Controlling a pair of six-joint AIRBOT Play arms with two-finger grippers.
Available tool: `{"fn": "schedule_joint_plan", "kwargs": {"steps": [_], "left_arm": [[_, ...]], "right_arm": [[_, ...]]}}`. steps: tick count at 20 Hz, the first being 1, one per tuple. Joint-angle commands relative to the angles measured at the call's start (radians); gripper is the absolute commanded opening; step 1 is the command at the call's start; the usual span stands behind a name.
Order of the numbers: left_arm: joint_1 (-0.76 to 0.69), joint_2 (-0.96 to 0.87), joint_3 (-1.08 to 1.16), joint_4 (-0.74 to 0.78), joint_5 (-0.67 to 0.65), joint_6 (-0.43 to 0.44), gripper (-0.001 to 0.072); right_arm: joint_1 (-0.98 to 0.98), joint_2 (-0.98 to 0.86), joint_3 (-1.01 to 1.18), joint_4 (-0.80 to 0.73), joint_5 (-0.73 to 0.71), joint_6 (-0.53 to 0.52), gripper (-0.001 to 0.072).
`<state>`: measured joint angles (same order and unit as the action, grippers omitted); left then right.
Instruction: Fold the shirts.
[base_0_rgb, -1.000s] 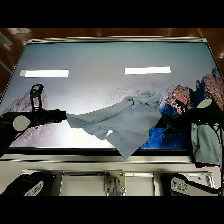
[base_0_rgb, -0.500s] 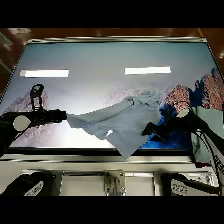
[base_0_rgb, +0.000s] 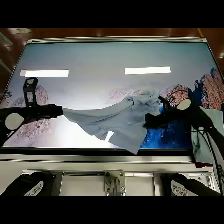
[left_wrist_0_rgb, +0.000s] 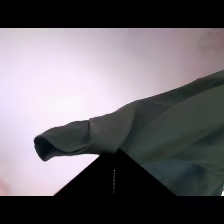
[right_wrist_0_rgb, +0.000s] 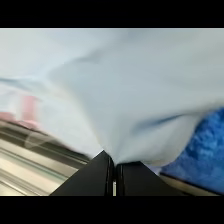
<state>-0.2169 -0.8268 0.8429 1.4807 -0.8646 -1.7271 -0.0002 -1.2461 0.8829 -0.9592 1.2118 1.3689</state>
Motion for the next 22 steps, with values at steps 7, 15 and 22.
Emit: {"fn": "schedule_joint_plan", "kwargs": {"steps": [7,15,22], "left_arm": [[0.000,0.245,0.878,0.091,-0.125,0.072,0.0036],[0.000,0.300,0.981,0.137,-0.477,0.026,0.0036],[0.000,0.208,0.640,0.233,-0.539,0.042,0.0036]], "right_arm": [[0.002,0.574,0.880,-0.300,-0.088,0.030,0.0064],[0.002,0.622,0.997,-0.378,0.055,0.166,0.0064],[0.002,0.335,0.966,-0.620,0.461,0.167,0.0065]]}}
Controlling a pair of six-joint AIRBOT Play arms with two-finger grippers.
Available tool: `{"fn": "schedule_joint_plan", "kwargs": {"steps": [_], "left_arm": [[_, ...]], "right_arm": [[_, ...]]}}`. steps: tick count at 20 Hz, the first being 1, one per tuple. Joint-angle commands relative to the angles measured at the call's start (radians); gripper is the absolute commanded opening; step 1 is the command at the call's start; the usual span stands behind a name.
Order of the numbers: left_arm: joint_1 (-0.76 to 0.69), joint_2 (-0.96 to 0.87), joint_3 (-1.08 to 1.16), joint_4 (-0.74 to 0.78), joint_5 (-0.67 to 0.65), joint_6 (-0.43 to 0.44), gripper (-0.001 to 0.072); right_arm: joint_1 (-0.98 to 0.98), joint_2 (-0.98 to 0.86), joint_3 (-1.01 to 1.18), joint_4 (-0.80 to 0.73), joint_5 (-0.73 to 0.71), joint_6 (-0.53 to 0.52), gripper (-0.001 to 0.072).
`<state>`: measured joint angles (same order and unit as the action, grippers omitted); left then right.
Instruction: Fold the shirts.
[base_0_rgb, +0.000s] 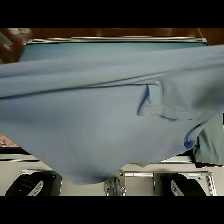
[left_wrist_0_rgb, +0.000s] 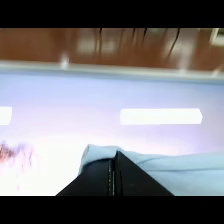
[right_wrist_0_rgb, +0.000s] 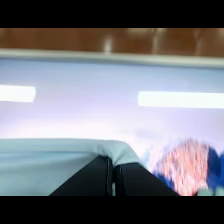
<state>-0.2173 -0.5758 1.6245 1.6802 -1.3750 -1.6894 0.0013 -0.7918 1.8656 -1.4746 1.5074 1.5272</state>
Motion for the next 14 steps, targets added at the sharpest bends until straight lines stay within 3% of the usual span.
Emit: {"fn": "schedule_joint_plan", "kwargs": {"steps": [1,5,10,13,14], "left_arm": [[0.001,-0.082,-0.212,0.034,-0.002,0.005,0.0036],[0.016,-0.362,-0.376,0.020,0.195,-0.041,0.0036],[0.065,-0.838,-0.271,-0.085,0.341,-0.075,0.0036],[0.067,-1.033,-0.166,-0.121,0.344,-0.089,0.0037],[0.067,-1.081,-0.135,-0.140,0.344,-0.089,0.0037]], "right_arm": [[0.000,-0.182,-0.053,-0.106,0.149,0.014,0.0065],[0.000,-0.478,-0.190,-0.104,-0.136,0.079,0.0065],[0.001,-0.833,-0.193,-0.069,-0.534,0.193,0.0071],[0.001,-0.953,-0.193,0.030,-0.612,0.200,0.0073],[0.001,-0.985,-0.193,0.075,-0.610,0.200,0.0106]]}}
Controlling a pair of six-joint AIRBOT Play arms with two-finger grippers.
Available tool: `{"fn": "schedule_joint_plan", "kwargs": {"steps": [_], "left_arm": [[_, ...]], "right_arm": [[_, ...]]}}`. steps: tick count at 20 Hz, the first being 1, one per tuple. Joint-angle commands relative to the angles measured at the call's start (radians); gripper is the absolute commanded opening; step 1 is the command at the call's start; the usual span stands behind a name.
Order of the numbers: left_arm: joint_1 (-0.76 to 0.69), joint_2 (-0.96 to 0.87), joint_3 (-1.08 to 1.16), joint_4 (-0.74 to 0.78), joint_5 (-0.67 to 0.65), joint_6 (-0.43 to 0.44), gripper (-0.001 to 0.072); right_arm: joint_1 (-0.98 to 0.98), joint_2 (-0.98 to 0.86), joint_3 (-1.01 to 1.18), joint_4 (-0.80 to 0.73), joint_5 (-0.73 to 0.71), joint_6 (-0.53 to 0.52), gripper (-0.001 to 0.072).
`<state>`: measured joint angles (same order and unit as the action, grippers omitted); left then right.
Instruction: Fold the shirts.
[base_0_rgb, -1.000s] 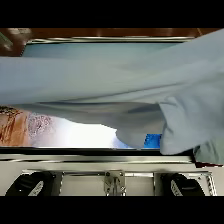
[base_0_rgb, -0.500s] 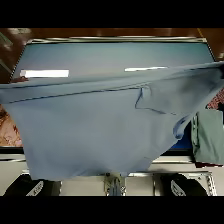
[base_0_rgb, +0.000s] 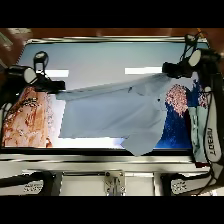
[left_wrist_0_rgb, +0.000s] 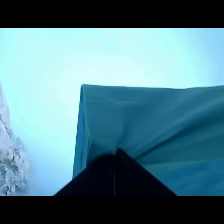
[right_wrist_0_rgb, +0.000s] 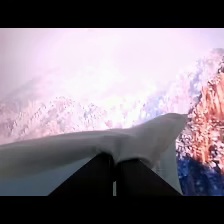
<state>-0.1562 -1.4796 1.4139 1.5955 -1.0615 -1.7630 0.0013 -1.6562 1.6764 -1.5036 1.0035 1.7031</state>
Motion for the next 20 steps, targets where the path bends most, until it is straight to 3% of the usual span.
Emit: {"fn": "schedule_joint_plan", "kwargs": {"steps": [1,2,3,4,5,6,8,10,12,13,17,20], "left_arm": [[0.006,-0.210,0.099,-0.076,0.030,-0.015,0.0038],[0.006,-0.231,0.118,-0.098,0.029,-0.014,0.0048],[0.008,-0.239,0.134,-0.117,0.023,-0.012,0.0245],[0.014,-0.240,0.158,-0.119,-0.004,-0.011,0.0554],[0.033,-0.240,0.195,-0.119,-0.075,0.007,0.0653],[0.065,-0.240,0.248,-0.119,-0.190,0.077,0.0652],[0.155,-0.230,0.335,-0.120,-0.452,0.190,0.0652],[0.268,-0.174,0.317,-0.164,-0.602,0.207,0.0679],[0.384,-0.065,0.170,-0.323,-0.574,0.218,0.0679],[0.429,-0.002,0.048,-0.394,-0.534,0.255,0.0680],[0.565,0.195,-0.520,-0.483,-0.346,0.380,0.0679],[0.679,0.208,-0.696,-0.660,-0.245,0.472,0.0679]], "right_arm": [[0.001,-0.147,-0.004,0.154,-0.106,0.024,0.0221],[0.001,-0.167,-0.004,0.206,-0.106,0.019,0.0323],[0.001,-0.172,-0.004,0.240,-0.107,0.008,0.0399],[0.000,-0.165,-0.003,0.273,-0.100,-0.017,0.0485],[-0.007,-0.143,-0.003,0.298,-0.078,-0.055,0.0577],[-0.018,-0.109,-0.003,0.294,-0.036,-0.105,0.0628],[-0.063,-0.021,-0.003,0.154,0.136,-0.185,0.0628],[-0.151,0.045,-0.006,0.000,0.409,-0.187,0.0604],[-0.280,0.109,-0.110,0.134,0.593,-0.293,0.0605],[-0.341,0.155,-0.213,0.232,0.608,-0.321,0.0606],[-0.499,0.322,-0.636,0.455,0.477,-0.417,0.0625],[-0.510,0.346,-0.732,0.486,0.459,-0.442,0.0625]]}}
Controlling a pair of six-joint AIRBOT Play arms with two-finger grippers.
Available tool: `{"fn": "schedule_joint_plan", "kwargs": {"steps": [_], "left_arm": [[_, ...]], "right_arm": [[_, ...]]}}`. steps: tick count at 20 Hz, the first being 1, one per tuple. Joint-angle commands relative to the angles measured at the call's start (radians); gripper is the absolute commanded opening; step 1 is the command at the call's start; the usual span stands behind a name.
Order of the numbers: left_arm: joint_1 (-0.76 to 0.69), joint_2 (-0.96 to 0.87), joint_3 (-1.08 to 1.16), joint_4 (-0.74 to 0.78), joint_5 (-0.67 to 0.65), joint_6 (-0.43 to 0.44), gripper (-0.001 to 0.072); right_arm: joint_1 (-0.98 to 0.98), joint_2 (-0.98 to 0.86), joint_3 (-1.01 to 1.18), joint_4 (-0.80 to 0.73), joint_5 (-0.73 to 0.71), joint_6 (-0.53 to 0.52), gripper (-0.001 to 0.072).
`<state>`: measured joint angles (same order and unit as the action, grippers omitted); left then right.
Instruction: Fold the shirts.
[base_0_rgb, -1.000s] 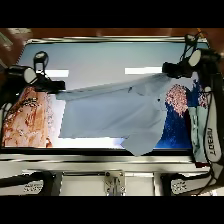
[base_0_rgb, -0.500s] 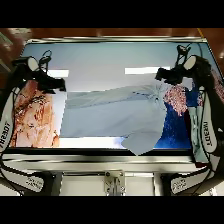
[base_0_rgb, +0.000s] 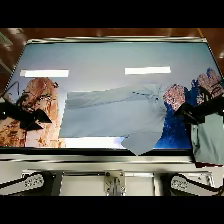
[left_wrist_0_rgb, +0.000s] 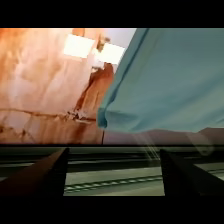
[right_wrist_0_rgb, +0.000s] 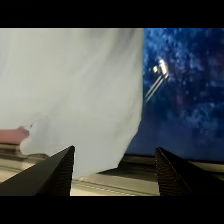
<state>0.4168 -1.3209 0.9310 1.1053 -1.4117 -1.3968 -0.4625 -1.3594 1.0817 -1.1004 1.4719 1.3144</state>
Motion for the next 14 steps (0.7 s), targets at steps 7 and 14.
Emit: {"fn": "schedule_joint_plan", "kwargs": {"steps": [7,14], "left_arm": [[0.131,-0.021,-0.320,-0.225,0.165,0.183,0.0670],[0.041,-0.106,-0.321,-0.325,0.235,0.196,0.0667]], "right_arm": [[-0.047,0.049,-0.141,0.123,-0.097,-0.052,0.0625],[-0.047,0.049,-0.141,0.123,-0.099,-0.052,0.0625]]}}
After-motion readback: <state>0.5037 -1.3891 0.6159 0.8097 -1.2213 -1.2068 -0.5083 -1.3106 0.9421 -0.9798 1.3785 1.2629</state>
